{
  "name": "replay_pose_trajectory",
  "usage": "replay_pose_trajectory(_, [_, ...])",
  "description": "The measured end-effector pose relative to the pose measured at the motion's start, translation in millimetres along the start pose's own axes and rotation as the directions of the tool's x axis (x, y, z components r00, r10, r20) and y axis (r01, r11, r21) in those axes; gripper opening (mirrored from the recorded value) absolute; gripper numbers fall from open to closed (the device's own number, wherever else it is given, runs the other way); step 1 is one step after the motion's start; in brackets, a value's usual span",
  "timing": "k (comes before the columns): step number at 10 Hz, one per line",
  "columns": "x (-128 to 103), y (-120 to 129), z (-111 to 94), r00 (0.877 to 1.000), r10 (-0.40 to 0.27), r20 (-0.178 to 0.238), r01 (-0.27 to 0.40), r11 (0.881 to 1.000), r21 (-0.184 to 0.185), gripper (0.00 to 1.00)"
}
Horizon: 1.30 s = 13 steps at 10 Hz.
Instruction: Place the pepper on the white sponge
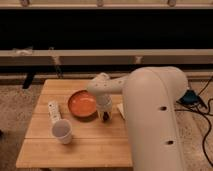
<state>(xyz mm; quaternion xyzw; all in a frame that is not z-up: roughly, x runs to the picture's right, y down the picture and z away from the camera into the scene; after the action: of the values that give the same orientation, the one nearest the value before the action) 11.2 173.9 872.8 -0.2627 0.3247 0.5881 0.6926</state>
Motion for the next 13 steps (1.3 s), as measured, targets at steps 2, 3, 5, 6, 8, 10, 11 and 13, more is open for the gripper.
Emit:
replay_pose_trajectory(2, [1,-1,0,1.0,-0.001,-0.003,0.001,1.0,0.001,0.34])
replay_pose_trajectory(3, [1,-2,0,1.0,-0.001,-0.003,0.001,1.0,0.002,0.38])
replay_pose_trajectory(5, [1,-3,1,1.0,-0.009,-0.002,0.009,1.0,0.002,0.27])
replay_pose_trajectory(6, [0,-6,-2,1.0,-0.013,0.01,0.013,1.0,0.004,0.16])
replay_pose_trajectory(8, [2,-11,-14,0.999,-0.022,0.041,0.022,1.0,-0.002,0.02])
replay_pose_trajectory(10, [6,-25,-42,0.996,-0.02,0.085,0.022,0.999,-0.029,0.0])
replay_pose_trajectory(11, [7,-30,-51,0.995,-0.015,0.098,0.019,0.999,-0.041,0.0])
replay_pose_trajectory(13, [9,-55,-62,0.993,0.014,0.118,-0.006,0.998,-0.065,0.0])
